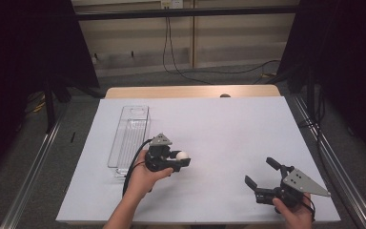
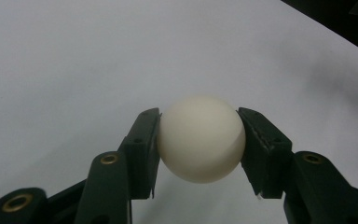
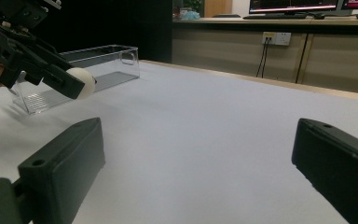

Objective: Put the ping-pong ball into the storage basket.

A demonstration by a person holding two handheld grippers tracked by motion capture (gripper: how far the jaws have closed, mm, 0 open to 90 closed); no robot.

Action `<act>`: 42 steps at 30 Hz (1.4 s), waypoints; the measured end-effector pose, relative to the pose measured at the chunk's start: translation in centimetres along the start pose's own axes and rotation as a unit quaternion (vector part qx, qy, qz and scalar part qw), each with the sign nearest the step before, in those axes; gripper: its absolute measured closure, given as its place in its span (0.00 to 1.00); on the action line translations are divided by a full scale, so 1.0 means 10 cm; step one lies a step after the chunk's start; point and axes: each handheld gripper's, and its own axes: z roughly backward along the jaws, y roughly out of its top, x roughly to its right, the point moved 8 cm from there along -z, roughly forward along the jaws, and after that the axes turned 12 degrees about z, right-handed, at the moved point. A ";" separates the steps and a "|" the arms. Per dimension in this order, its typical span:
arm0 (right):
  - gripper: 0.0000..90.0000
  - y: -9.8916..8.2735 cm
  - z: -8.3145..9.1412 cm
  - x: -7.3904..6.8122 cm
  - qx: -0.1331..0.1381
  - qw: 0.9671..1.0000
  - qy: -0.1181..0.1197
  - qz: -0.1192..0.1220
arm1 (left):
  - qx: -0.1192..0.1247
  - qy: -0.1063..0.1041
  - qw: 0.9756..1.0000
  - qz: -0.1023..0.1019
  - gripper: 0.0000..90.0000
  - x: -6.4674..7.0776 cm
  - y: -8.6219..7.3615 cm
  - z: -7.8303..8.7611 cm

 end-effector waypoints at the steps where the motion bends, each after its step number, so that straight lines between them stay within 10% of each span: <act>1: 0.02 0.00 0.00 0.00 0.000 1.000 0.000 -0.001 | 0.004 -0.001 1.000 0.001 0.57 0.00 0.01 0.00; 42: 0.02 0.00 -0.01 -0.01 -0.001 1.000 -0.001 0.000 | 0.018 0.017 1.000 0.009 0.57 -0.12 0.10 0.20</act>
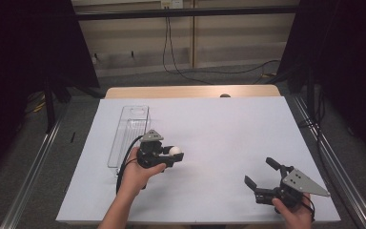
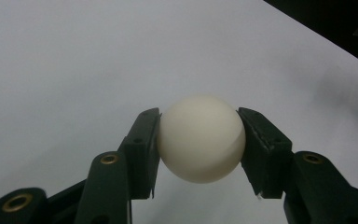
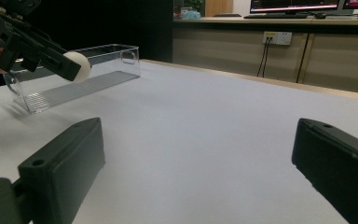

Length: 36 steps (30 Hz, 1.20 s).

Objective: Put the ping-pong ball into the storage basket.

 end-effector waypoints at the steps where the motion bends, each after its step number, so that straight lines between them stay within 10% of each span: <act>1: 0.03 0.00 0.00 0.00 0.000 1.000 0.000 0.000 | 0.003 -0.002 1.000 0.002 0.57 0.00 0.00 0.00; 36: 0.02 0.00 0.00 -0.01 -0.002 1.000 0.000 -0.003 | 0.011 0.005 1.000 0.019 0.57 -0.08 0.05 0.09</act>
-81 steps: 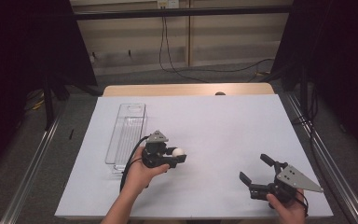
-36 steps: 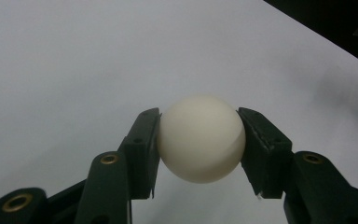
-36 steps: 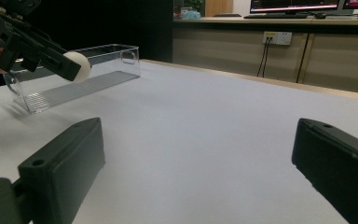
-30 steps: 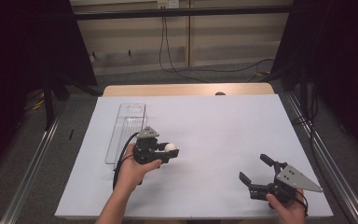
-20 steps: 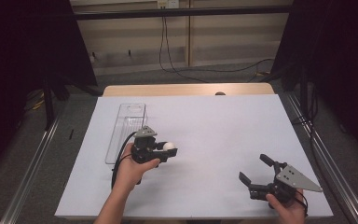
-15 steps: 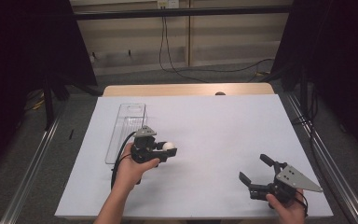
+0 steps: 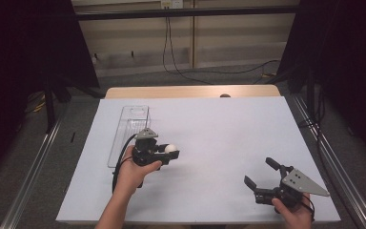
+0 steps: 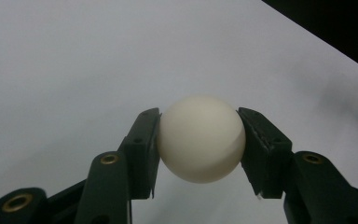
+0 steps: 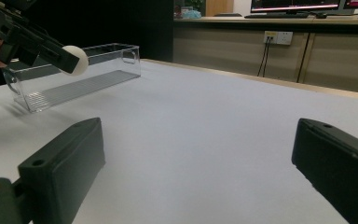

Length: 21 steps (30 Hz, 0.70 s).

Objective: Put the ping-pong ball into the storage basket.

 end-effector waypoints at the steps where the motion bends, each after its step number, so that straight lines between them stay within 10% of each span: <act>1: 0.02 0.00 0.00 0.00 -0.001 1.000 0.002 0.002 | 0.000 0.000 1.000 0.001 0.57 0.00 0.00 0.00; 21: 0.02 0.00 0.00 0.00 -0.001 1.000 0.002 0.001 | 0.003 0.007 1.000 0.006 0.57 -0.05 0.04 0.06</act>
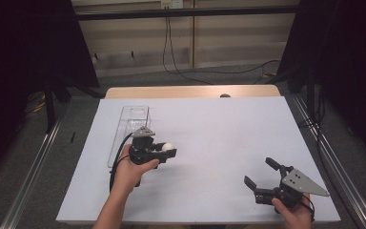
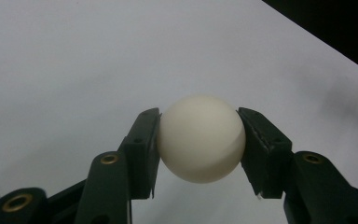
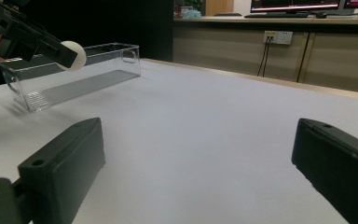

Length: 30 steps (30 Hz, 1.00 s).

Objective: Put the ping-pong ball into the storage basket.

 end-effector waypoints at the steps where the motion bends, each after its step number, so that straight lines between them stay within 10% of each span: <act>1: 0.02 0.00 0.00 0.00 -0.001 1.000 0.002 0.001 | -0.001 0.002 1.000 -0.001 0.57 -0.01 0.00 0.01; 30: 0.02 0.00 0.00 0.00 -0.001 1.000 0.001 0.005 | 0.010 0.007 1.000 0.009 0.57 -0.07 0.05 0.12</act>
